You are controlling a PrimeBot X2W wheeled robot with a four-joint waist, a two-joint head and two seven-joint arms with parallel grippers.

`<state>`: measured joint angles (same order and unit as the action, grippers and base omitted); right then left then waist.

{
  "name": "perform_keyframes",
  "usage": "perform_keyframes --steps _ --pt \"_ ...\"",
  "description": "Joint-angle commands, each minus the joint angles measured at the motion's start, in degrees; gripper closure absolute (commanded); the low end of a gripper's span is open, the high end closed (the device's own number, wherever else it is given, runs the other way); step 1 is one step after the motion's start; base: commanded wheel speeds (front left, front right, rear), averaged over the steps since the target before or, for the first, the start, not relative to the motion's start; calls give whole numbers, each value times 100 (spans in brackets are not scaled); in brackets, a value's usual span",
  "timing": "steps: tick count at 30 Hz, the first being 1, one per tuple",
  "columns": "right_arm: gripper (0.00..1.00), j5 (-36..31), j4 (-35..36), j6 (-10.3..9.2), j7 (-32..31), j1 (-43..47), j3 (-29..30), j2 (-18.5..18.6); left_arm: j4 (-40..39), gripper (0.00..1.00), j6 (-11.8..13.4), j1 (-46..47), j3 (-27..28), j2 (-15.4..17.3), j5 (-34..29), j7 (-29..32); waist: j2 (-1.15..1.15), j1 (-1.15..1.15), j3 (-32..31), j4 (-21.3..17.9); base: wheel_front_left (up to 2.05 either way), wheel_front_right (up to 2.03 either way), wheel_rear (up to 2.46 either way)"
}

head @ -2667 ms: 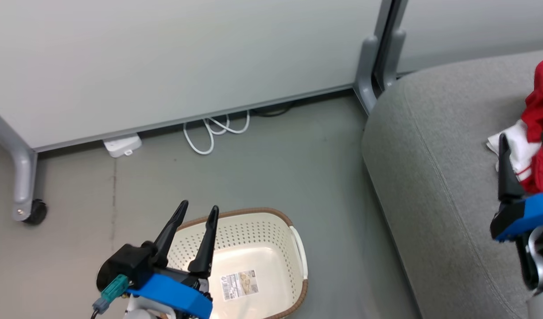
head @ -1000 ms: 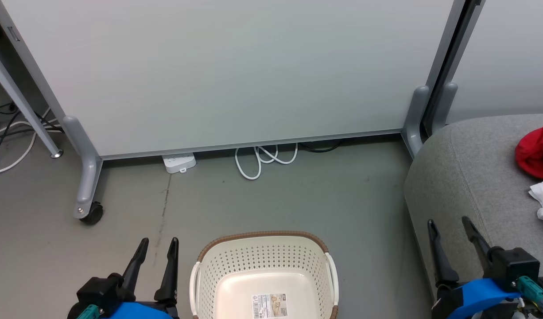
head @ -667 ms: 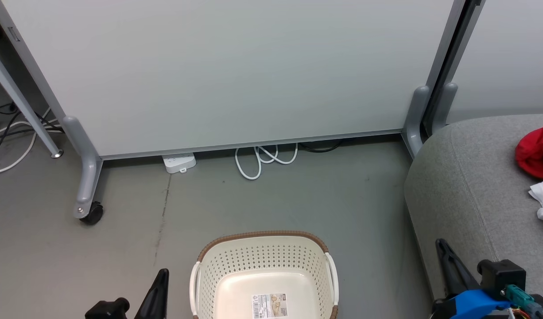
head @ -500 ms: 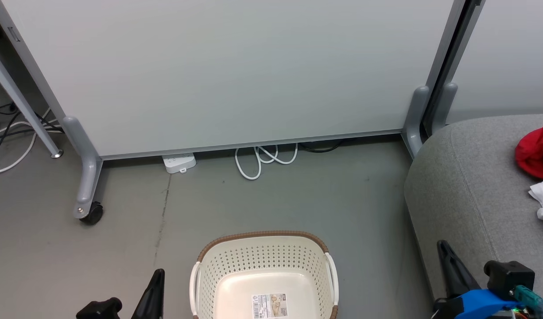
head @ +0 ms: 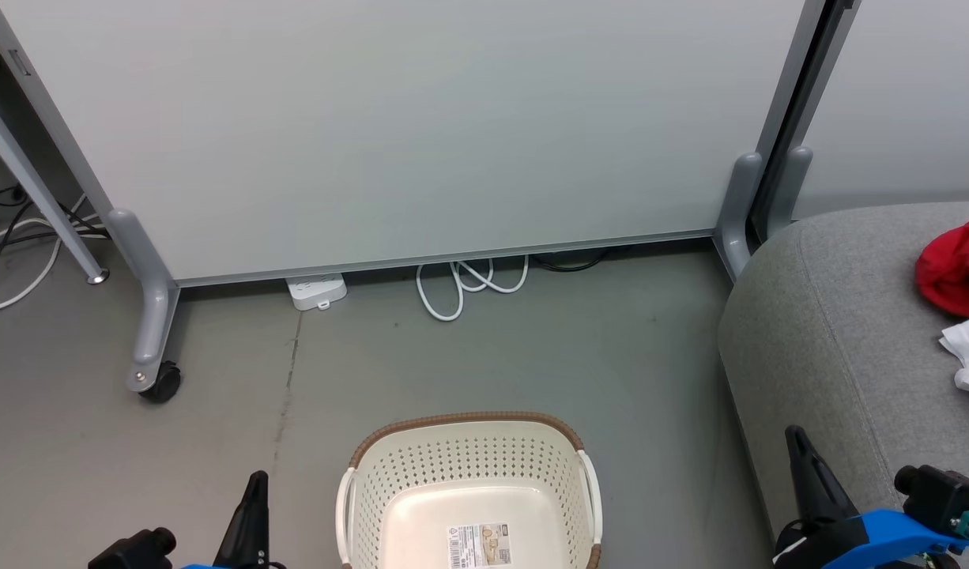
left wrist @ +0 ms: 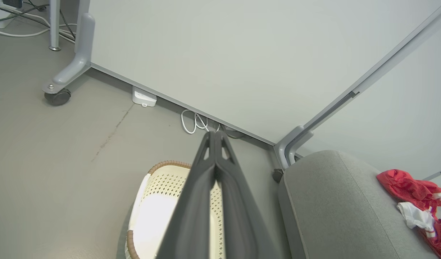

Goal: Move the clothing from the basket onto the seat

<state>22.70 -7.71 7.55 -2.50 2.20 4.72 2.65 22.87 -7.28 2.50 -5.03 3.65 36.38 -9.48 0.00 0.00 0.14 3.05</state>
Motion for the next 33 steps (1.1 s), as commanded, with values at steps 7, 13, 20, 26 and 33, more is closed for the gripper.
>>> perform_keyframes --steps 7,13,20,26,33 --pt "100 890 -14 -3 -45 -255 38 14 -202 100 -9 194 190 16 712 195 0 0 0 -22 0 0 0" --pt "100 1451 -70 -3 -80 -320 50 16 -270 100 -11 213 279 9 1162 326 0 0 1 -40 0 0 0" --pt "100 2058 -131 -4 -115 -381 65 17 -338 100 -13 236 381 1 1650 466 0 0 1 -60 0 0 0" --pt "100 2543 -177 -4 -142 -434 77 19 -397 100 -14 258 458 -5 2041 583 0 0 1 -77 0 0 0" --pt "100 3078 -232 -5 -177 -489 90 21 -460 100 -16 281 548 -13 2468 704 0 0 1 -97 0 0 0"
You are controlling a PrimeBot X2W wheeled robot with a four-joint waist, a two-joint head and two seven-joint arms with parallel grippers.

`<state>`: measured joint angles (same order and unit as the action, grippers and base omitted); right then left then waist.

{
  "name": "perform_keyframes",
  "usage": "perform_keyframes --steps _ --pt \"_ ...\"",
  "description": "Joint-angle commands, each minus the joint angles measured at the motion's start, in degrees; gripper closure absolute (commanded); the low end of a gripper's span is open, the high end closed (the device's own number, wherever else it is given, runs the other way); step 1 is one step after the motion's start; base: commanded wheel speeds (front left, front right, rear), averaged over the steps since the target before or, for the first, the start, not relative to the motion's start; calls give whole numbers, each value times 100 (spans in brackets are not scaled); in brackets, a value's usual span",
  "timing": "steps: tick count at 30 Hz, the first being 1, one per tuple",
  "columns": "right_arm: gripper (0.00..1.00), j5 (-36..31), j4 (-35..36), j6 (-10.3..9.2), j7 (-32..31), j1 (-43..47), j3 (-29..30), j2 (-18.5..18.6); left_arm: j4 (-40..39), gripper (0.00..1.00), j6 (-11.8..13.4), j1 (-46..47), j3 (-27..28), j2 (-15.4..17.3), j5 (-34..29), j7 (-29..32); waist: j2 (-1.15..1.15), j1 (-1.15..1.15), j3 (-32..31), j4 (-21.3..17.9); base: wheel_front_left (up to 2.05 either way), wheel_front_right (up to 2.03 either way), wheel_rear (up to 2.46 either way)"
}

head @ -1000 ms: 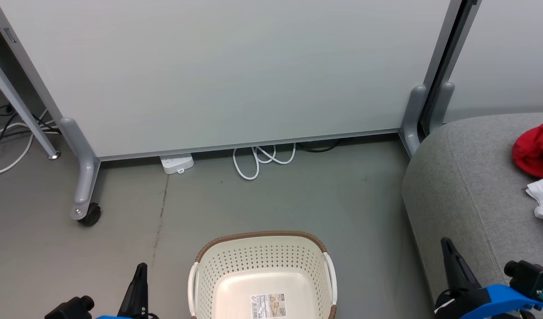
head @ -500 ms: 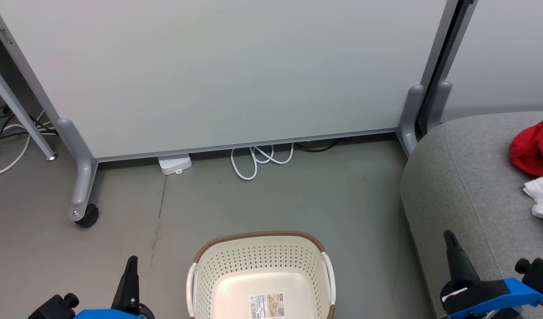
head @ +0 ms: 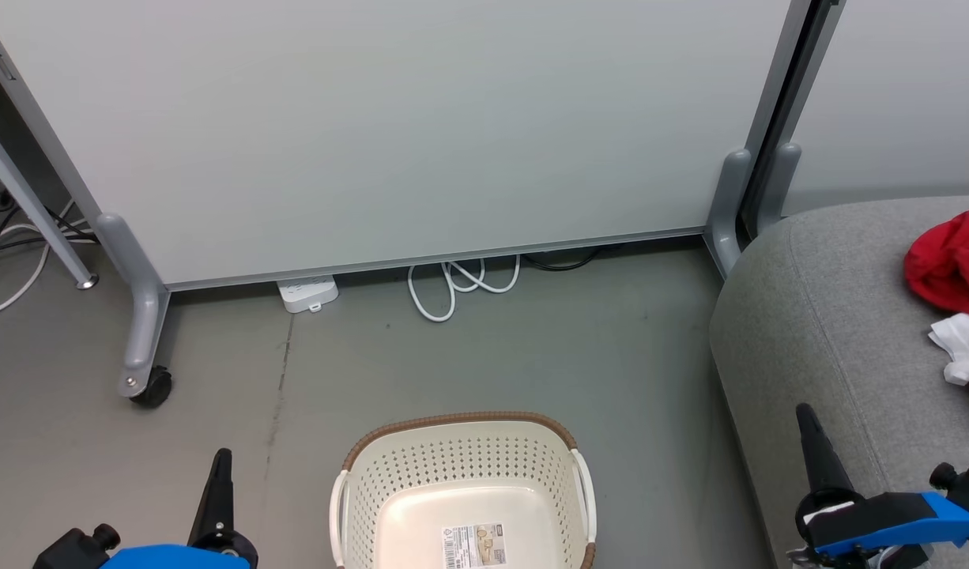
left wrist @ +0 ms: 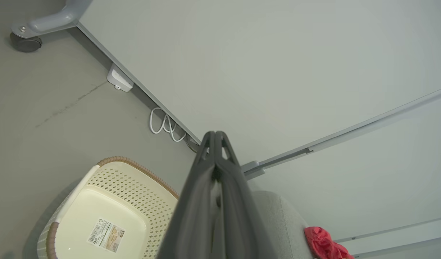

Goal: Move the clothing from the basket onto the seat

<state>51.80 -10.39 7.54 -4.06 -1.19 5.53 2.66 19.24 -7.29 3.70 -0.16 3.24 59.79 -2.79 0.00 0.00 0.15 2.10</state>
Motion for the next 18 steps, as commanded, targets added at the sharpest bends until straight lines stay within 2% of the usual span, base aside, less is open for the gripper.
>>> perform_keyframes --steps 1,18 --pt "100 245 29 -4 -27 -159 11 20 -106 100 -16 165 75 28 187 53 0 0 0 -6 0 0 0" --pt "100 1327 -84 -5 -89 -267 38 24 -232 100 -20 201 253 13 1058 311 0 0 1 -52 0 0 0"
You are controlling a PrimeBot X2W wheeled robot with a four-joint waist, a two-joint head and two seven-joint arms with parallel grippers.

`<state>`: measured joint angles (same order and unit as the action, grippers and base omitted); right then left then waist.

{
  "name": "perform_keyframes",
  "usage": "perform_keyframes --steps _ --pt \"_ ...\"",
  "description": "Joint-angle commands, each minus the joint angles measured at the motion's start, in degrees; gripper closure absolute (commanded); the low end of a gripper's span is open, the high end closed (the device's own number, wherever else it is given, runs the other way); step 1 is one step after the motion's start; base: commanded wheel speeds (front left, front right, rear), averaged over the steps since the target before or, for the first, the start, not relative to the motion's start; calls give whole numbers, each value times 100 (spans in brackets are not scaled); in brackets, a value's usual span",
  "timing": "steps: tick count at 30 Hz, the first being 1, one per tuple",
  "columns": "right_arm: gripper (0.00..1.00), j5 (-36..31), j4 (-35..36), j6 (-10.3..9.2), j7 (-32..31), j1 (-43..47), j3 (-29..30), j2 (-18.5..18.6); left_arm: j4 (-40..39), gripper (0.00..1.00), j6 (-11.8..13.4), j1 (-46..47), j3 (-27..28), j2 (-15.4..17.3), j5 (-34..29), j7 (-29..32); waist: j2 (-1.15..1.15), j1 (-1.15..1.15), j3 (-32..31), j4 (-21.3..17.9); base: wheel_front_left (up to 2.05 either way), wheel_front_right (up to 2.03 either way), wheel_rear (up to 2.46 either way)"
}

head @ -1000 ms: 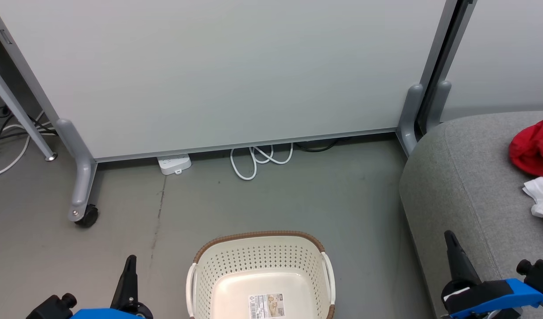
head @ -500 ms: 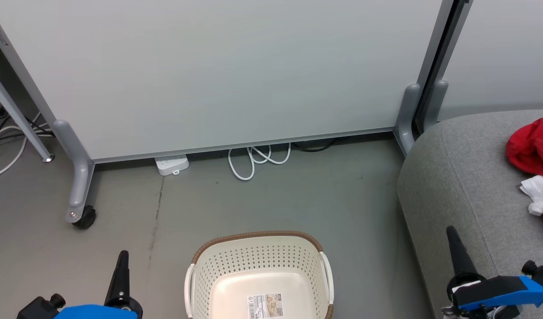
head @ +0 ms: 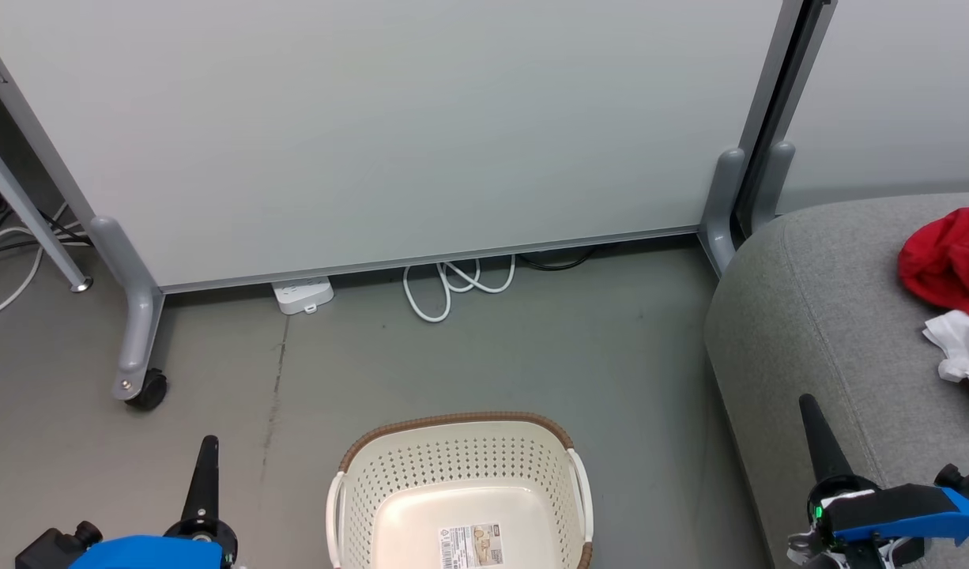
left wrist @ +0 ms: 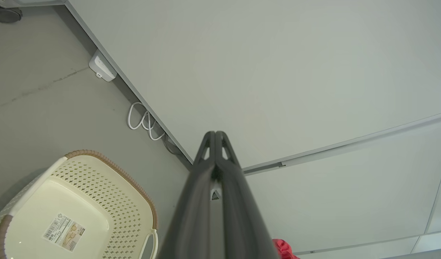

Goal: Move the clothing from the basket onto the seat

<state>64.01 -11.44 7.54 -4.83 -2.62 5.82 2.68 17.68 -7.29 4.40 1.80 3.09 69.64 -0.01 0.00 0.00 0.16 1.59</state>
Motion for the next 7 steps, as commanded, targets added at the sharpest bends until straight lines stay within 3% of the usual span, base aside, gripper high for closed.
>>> perform_keyframes --steps 1,7 --pt "100 166 15 -5 -16 -132 11 23 -84 100 -21 132 68 26 122 48 0 0 0 -4 0 0 0" --pt "100 528 -22 -6 -38 -159 21 24 -121 100 -22 144 126 21 416 133 0 0 0 -21 0 0 0"
